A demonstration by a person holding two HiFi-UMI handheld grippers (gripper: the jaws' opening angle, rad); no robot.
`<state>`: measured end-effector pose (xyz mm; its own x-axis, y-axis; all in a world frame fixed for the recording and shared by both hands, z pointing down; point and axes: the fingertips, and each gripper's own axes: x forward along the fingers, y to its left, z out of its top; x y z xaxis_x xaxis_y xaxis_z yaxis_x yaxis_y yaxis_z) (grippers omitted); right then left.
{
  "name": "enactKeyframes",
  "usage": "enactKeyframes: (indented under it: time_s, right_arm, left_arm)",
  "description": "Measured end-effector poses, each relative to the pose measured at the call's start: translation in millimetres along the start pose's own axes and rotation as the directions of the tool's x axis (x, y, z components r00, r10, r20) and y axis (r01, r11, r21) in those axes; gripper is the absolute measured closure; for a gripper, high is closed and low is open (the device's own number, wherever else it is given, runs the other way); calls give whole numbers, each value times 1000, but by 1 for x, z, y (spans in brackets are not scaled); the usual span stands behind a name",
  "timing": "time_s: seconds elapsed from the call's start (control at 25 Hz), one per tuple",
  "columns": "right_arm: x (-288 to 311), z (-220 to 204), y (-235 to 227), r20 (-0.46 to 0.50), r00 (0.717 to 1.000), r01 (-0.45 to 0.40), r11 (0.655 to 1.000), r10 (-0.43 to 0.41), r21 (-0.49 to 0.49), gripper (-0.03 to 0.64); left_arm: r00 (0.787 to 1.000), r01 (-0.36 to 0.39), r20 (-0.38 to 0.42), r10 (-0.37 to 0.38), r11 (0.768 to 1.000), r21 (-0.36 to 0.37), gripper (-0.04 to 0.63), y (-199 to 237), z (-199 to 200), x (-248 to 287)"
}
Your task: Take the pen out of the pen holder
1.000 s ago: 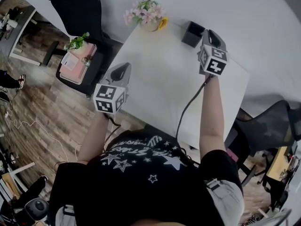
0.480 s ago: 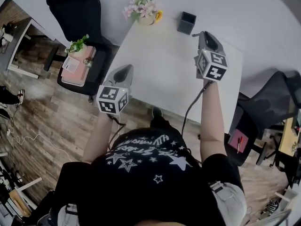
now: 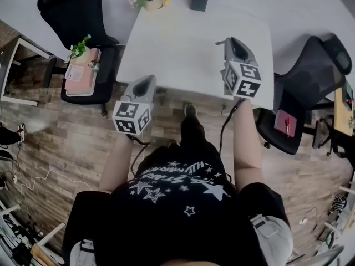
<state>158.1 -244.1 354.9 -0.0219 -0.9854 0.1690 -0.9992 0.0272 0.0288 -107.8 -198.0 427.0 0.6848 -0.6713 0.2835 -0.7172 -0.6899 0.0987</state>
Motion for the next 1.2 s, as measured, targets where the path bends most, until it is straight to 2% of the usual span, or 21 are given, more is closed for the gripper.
enactKeyframes:
  time_s: [0.2, 0.4, 0.68, 0.96, 1.2]
  right_arm:
    - [-57, -35, 17, -52, 999, 4, 999, -2, 39, 575]
    - [-93, -51, 22, -64, 998, 15, 998, -12, 56, 575]
    - [-135, -69, 11, -88, 996, 30, 996, -22, 88, 575]
    - [-196, -90, -5, -105, 994, 21, 994, -10, 103, 575]
    - [-254, -104, -18, -102, 995, 20, 991, -6, 134, 575]
  left_arm:
    - [999, 31, -10, -31, 999, -7, 584, -27, -18, -26]
    - [998, 57, -27, -57, 998, 14, 584, -45, -30, -38]
    - [996, 75, -42, -73, 997, 25, 584, -77, -37, -37]
    - [995, 78, -59, -76, 997, 22, 584, -128, -50, -44]
    - [994, 93, -67, -89, 995, 48, 584, -181, -54, -67]
